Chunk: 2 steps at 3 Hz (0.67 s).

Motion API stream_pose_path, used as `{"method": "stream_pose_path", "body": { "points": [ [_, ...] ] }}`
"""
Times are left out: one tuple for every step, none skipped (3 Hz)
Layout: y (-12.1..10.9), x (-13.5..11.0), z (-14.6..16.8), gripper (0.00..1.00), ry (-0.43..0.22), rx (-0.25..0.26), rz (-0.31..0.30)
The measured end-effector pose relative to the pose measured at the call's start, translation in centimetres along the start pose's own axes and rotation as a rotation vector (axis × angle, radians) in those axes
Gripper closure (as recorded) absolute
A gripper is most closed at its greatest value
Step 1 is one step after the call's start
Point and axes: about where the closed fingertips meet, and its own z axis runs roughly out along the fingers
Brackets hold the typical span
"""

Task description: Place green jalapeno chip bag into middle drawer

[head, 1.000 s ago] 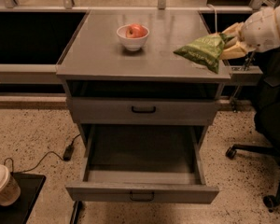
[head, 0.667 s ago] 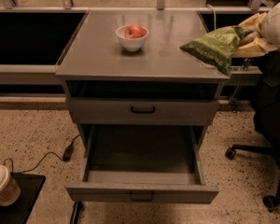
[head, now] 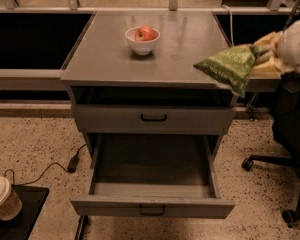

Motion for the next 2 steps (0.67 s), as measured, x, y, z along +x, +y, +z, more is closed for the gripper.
{"method": "stream_pose_path", "body": {
  "points": [
    [3.8,5.0,1.2,1.0,0.076,0.029,0.071],
    [8.9,10.6,4.4,1.0,0.156,0.01,0.138]
  ]
}}
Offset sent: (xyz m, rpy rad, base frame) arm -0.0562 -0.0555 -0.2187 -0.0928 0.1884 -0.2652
